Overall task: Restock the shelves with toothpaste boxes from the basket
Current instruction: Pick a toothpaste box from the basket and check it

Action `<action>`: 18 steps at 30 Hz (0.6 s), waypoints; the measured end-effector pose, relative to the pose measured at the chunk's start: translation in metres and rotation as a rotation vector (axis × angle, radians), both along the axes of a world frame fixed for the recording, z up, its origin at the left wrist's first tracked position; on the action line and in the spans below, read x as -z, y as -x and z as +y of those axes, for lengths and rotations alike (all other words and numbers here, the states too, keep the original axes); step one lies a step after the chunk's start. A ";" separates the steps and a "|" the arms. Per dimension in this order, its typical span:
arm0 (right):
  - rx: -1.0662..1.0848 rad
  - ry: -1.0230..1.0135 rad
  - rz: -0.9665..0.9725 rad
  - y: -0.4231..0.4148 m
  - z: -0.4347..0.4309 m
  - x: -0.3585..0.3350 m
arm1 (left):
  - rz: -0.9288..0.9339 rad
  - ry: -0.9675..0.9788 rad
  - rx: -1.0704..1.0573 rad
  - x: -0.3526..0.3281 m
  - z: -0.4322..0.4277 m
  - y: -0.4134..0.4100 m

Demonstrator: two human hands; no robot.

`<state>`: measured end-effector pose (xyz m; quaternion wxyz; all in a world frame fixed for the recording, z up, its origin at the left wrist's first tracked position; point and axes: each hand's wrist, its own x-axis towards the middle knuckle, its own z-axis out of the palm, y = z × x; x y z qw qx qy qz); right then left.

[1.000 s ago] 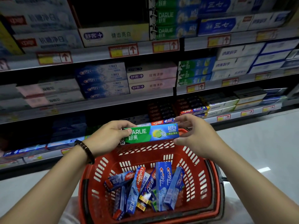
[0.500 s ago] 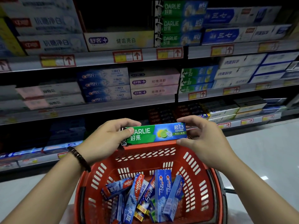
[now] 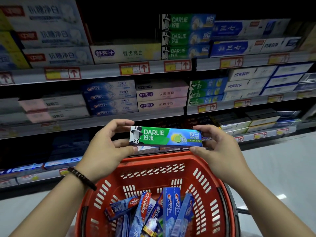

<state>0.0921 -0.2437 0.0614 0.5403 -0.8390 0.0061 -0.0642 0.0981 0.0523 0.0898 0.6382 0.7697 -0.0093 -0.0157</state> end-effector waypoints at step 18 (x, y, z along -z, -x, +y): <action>0.115 -0.283 0.009 -0.005 0.006 0.005 | 0.027 0.093 -0.080 0.008 -0.004 -0.004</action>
